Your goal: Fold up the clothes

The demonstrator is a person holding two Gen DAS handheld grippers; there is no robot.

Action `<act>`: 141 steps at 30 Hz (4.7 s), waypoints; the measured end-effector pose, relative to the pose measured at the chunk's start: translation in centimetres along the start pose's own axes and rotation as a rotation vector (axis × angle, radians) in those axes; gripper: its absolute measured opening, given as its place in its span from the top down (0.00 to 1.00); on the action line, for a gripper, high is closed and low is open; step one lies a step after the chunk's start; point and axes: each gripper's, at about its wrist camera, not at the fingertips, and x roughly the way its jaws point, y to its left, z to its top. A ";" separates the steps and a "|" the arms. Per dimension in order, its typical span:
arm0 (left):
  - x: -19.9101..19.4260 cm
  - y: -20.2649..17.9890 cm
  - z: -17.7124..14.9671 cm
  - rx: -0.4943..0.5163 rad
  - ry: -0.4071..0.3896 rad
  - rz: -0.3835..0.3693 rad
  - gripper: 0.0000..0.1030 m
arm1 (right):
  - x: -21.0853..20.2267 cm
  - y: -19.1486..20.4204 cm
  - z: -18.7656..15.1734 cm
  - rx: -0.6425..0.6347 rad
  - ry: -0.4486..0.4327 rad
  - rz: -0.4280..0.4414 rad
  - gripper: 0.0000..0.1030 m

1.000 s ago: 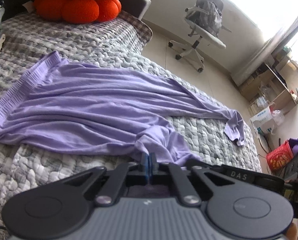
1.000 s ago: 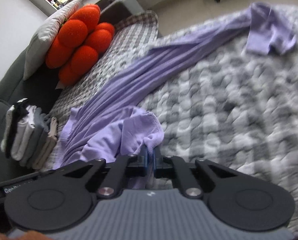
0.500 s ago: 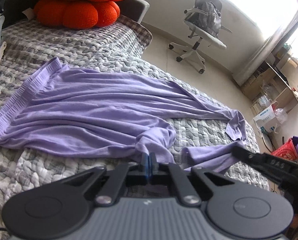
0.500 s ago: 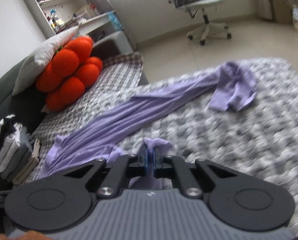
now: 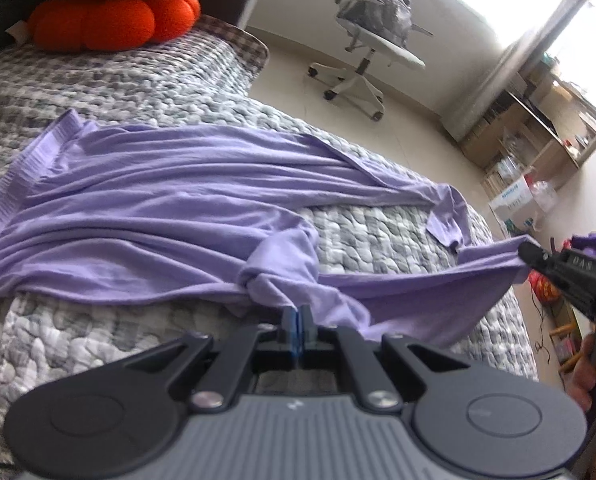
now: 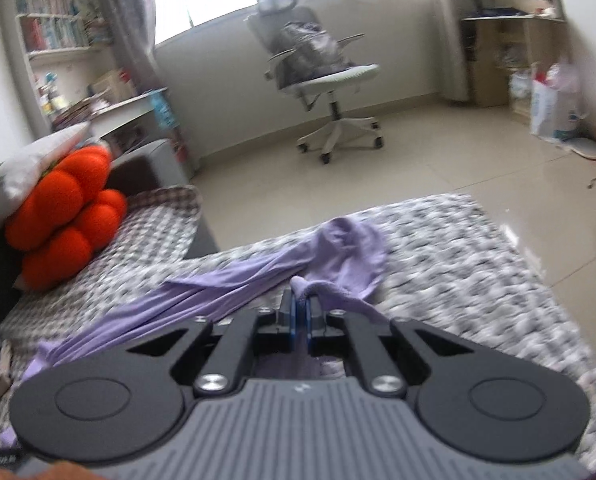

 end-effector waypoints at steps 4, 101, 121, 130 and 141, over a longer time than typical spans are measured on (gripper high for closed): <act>0.5 -0.6 -0.4 0.032 0.036 -0.021 0.99 | 0.0 -1.6 0.3 0.015 -0.027 -0.069 0.95; -5.2 18.5 -1.0 -0.525 -0.228 0.369 0.62 | 3.7 15.4 -12.0 -0.732 0.280 0.514 0.55; -7.7 19.4 -2.0 -0.596 -0.396 0.289 0.95 | 2.3 15.9 -10.9 -0.689 0.310 0.555 1.00; -9.4 19.1 -2.0 -0.597 -0.410 0.326 0.95 | -0.8 15.9 -10.8 -0.650 0.393 0.644 0.99; -9.2 19.2 -1.6 -0.566 -0.359 0.457 0.95 | -1.5 16.8 -11.9 -0.652 0.480 0.713 0.99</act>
